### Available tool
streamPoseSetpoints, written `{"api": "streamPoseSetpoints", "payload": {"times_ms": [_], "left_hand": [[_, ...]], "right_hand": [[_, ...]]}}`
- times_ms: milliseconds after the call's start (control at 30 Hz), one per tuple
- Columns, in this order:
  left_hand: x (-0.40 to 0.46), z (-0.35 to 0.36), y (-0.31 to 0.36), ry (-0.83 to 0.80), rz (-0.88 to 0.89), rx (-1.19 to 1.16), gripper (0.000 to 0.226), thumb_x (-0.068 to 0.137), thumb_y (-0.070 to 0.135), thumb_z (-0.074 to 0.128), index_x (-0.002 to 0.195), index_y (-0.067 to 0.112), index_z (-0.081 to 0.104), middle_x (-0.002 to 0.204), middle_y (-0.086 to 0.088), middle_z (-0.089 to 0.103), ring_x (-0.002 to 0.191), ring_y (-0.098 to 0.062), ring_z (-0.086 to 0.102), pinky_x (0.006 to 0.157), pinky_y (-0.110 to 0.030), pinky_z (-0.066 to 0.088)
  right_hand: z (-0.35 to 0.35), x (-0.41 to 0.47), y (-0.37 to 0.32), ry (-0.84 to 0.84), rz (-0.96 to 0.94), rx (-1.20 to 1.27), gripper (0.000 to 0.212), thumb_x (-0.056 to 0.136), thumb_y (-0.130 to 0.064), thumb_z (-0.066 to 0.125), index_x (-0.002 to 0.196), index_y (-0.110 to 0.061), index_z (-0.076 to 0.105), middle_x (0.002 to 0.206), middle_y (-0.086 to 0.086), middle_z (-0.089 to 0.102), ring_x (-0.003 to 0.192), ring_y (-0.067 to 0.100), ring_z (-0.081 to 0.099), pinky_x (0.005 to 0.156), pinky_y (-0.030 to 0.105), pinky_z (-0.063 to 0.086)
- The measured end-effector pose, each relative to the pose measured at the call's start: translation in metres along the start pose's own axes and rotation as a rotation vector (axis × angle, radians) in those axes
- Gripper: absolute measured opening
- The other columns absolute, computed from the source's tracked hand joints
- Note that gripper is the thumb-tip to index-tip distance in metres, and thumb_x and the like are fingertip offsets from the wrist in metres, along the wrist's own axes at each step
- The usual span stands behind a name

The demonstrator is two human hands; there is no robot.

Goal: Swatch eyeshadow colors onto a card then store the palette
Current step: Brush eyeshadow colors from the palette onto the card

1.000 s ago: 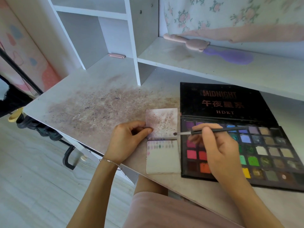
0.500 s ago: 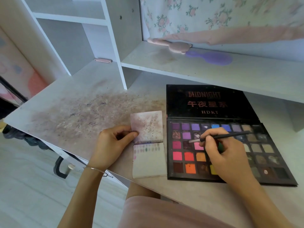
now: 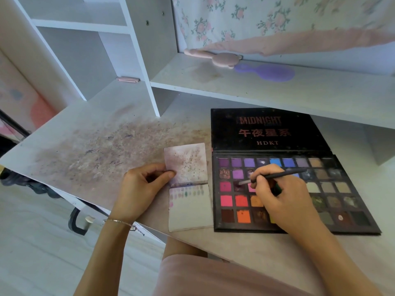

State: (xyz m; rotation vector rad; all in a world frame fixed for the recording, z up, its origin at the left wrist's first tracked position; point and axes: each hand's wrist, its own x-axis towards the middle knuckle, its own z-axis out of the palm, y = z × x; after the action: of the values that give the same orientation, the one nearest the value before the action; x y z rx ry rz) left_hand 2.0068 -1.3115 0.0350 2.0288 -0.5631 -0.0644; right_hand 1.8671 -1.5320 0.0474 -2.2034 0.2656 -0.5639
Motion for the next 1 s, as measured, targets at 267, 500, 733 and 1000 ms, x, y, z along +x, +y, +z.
{"api": "streamPoseSetpoints", "payload": {"times_ms": [267, 500, 733, 1000], "left_hand": [[0.0, 0.001, 0.0, 0.005, -0.015, -0.018, 0.027, 0.078, 0.012, 0.069, 0.076, 0.039, 0.067, 0.072, 0.027, 0.068, 0.066, 0.006, 0.062, 0.063, -0.008, 0.046], [0.001, 0.0, 0.0, -0.004, -0.039, 0.0, 0.017, 0.078, 0.016, 0.069, 0.079, 0.034, 0.07, 0.074, 0.026, 0.068, 0.067, 0.003, 0.063, 0.063, -0.011, 0.047], [0.0, -0.001, 0.0, 0.004, -0.081, -0.011, 0.017, 0.078, 0.016, 0.07, 0.075, 0.033, 0.07, 0.067, 0.018, 0.069, 0.063, 0.002, 0.061, 0.06, -0.01, 0.045], [0.0, 0.0, 0.001, -0.019, -0.083, -0.026, 0.008, 0.079, 0.018, 0.068, 0.08, 0.026, 0.072, 0.071, 0.013, 0.069, 0.065, -0.002, 0.061, 0.062, -0.013, 0.046]], "right_hand": [[0.0, 0.001, -0.001, 0.001, -0.004, 0.017, 0.025, 0.087, -0.009, 0.05, 0.074, -0.03, 0.054, 0.067, -0.006, 0.06, 0.062, 0.007, 0.056, 0.051, 0.011, 0.042], [0.006, 0.0, -0.015, 0.014, 0.035, 0.211, 0.017, 0.08, -0.02, 0.044, 0.074, -0.03, 0.055, 0.076, -0.005, 0.064, 0.061, 0.01, 0.059, 0.051, 0.02, 0.047], [0.041, -0.001, -0.042, -0.201, -0.031, 0.312, 0.014, 0.082, -0.022, 0.048, 0.08, -0.033, 0.055, 0.087, -0.016, 0.062, 0.076, 0.001, 0.061, 0.062, 0.009, 0.046], [0.064, 0.002, -0.049, -0.217, -0.07, 0.278, 0.013, 0.079, -0.018, 0.052, 0.076, -0.029, 0.057, 0.081, -0.009, 0.061, 0.071, 0.004, 0.055, 0.059, 0.007, 0.039]]}}
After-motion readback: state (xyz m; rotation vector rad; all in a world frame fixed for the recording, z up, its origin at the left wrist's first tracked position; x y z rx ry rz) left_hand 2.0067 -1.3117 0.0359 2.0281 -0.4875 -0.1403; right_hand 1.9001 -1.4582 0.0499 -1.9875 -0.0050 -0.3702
